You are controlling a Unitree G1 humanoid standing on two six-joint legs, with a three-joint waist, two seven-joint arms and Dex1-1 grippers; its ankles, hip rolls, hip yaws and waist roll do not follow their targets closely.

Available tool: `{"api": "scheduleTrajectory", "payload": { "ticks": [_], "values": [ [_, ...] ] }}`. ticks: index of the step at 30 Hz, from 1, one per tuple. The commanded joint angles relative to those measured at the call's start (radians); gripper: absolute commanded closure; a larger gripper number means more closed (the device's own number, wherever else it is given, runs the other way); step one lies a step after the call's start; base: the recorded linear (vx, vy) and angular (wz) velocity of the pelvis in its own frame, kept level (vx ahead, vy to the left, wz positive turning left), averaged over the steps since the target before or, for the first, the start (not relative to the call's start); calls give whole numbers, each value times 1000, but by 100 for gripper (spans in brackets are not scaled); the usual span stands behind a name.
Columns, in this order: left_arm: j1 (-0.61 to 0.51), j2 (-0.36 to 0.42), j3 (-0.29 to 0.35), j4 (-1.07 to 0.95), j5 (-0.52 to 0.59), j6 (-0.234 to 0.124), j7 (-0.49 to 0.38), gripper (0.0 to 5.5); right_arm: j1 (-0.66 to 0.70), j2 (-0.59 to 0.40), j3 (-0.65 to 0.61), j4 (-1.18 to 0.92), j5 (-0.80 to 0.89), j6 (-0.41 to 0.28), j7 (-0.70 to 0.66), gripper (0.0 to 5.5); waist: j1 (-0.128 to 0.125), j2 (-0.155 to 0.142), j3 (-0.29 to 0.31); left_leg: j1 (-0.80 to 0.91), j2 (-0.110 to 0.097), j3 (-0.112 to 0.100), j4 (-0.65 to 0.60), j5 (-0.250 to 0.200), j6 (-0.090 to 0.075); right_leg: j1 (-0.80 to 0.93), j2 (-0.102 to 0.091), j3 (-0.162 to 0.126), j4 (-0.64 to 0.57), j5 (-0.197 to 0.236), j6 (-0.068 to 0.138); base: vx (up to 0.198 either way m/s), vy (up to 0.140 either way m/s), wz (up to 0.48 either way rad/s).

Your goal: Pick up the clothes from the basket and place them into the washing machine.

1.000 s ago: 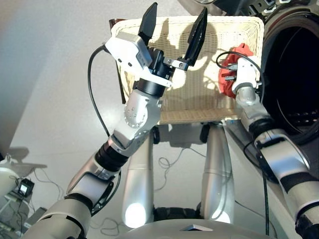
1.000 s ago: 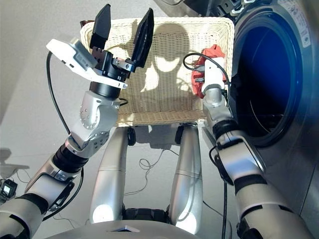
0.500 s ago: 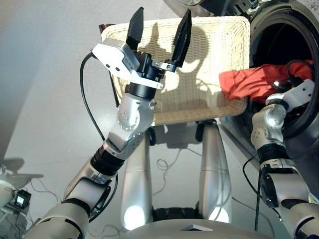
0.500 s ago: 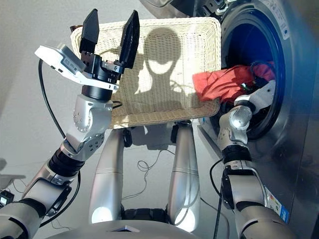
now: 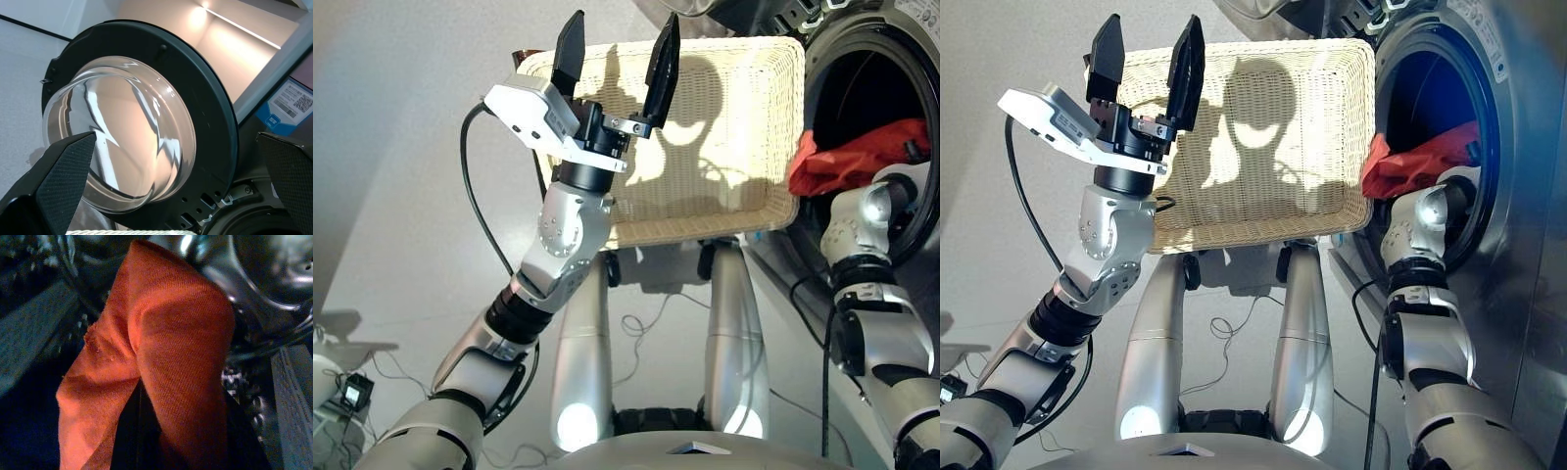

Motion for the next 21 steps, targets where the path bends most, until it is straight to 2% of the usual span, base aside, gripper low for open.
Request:
{"api": "scheduleTrajectory", "payload": {
  "ticks": [1, 4, 5, 6, 8, 14, 15, 16, 21],
  "values": [
    [-19, 11, 5, -152, -20, -62, -17, 0, -114, -172, -42, 8, 116, -103, 13, 550, 17, 22, -17, 57, 13, -8, 52, -89, -34, 86, 4, 18, -25, -16, 63, 0, 0, 0],
    [-21, 20, -2, -155, -33, -62, -17, 0, -185, -236, -28, 39, 192, -121, 20, 550, 21, 23, -17, 55, 16, -6, 55, -90, -38, 85, 6, 22, -24, -16, 64, 0, 0, 0],
    [-24, 22, -4, -157, -35, -61, -18, 0, -203, -247, -27, 41, 212, -129, 26, 550, 21, 24, -17, 47, 15, -5, 51, -77, -37, 76, 5, 23, -28, -3, 63, 0, 0, 0],
    [-23, 26, -6, -158, -36, -61, -17, 0, -215, -262, -25, 61, 230, -130, 27, 550, 23, 27, -17, 54, 16, -5, 56, -89, -39, 80, 5, 24, -20, -15, 65, 0, 0, 0],
    [-26, 34, -8, -162, -38, -61, -19, 0, -238, -284, -16, 87, 262, -133, 40, 550, 25, 28, -17, 45, 15, -5, 52, -75, -39, 72, 4, 25, -25, -3, 64, 0, 0, 0],
    [-26, 39, -7, -163, -44, -63, -27, 0, -222, -269, 1, 116, 312, -118, 107, 550, 25, 32, -17, 43, 15, -2, 51, -75, -38, 72, 5, 25, -26, -1, 62, 0, 0, 0],
    [-27, 37, -6, -163, -43, -61, -27, 0, -214, -260, -4, 114, 322, -118, 116, 526, 24, 32, -17, 43, 16, -3, 49, -74, -38, 72, 6, 25, -26, -1, 61, 0, 0, 0],
    [-28, 36, -4, -163, -44, -61, -27, 0, -207, -253, -7, 120, 326, -116, 121, 0, 24, 32, -17, 43, 15, -3, 48, -74, -37, 72, 6, 26, -27, -1, 61, 0, 0, 0],
    [-31, 23, 0, -158, -48, -54, -29, 0, -165, -189, -16, 109, 375, -105, 182, 0, 18, 29, -17, 43, 13, 0, 46, -74, -35, 71, 6, 26, -30, 3, 59, 0, 0, 0]
  ]
}}
